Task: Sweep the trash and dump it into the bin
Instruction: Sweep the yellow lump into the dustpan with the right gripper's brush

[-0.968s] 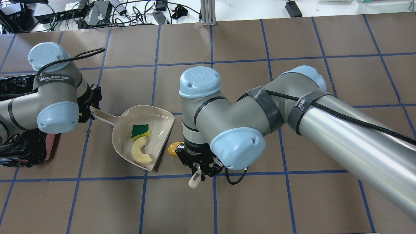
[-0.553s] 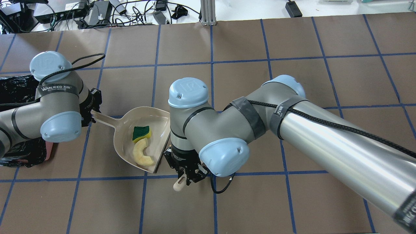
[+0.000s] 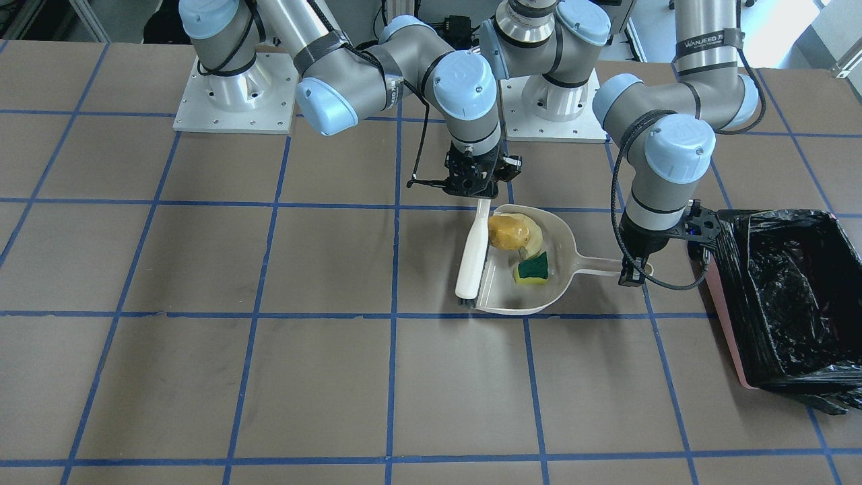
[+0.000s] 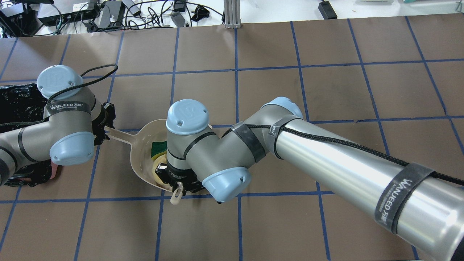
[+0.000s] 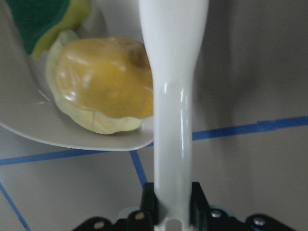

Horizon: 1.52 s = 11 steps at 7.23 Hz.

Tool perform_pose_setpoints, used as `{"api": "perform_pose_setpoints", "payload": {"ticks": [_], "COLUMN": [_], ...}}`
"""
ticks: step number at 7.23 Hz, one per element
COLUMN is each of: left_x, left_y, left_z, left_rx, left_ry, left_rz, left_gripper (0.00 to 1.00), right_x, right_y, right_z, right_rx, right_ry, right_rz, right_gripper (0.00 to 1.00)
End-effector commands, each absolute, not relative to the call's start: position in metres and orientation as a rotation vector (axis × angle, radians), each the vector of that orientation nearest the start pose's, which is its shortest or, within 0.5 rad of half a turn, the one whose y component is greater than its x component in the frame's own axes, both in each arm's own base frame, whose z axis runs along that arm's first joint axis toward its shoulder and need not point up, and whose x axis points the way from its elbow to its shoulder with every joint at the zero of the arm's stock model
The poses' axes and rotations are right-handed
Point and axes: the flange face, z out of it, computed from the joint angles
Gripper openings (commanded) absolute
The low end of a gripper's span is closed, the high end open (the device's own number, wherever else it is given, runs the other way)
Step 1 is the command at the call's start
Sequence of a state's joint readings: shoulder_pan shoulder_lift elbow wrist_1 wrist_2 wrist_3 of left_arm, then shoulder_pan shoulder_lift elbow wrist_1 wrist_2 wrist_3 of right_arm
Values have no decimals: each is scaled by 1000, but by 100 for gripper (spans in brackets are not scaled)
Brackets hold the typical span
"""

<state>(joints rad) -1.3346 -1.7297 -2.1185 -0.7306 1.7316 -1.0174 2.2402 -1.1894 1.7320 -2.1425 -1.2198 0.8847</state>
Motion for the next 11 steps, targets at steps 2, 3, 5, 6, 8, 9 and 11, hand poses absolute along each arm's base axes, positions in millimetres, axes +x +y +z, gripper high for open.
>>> {"api": "perform_pose_setpoints", "payload": {"ticks": [2, 3, 5, 6, 8, 9, 11], "left_x": [-3, -3, -3, -3, -3, -4, -4], "left_y": [-493, -494, -494, -494, -494, -493, -494], "left_z": [244, 245, 244, 244, 244, 243, 241], "left_rx": [-1788, -1789, -1786, -1786, -1786, -1783, -1785], "left_ry": [2451, 2451, 2452, 2452, 2452, 2453, 2453], "left_rz": [-279, -281, -269, -269, -269, -265, -260], "left_gripper": [0, 0, 0, 0, 0, 0, 0], "right_x": [535, 531, 496, 472, 472, 493, 511], "right_y": [-400, -399, -407, -408, -389, -357, -325], "right_z": [271, 267, 287, 299, 305, 295, 288], "right_rx": [247, 263, 355, 435, 902, 996, 1332], "right_ry": [2817, 2846, 2965, 2991, 2932, 2910, 2798], "right_rz": [267, 275, 308, 385, 478, 540, 620], "right_gripper": [0, 0, 0, 0, 0, 0, 0]}}
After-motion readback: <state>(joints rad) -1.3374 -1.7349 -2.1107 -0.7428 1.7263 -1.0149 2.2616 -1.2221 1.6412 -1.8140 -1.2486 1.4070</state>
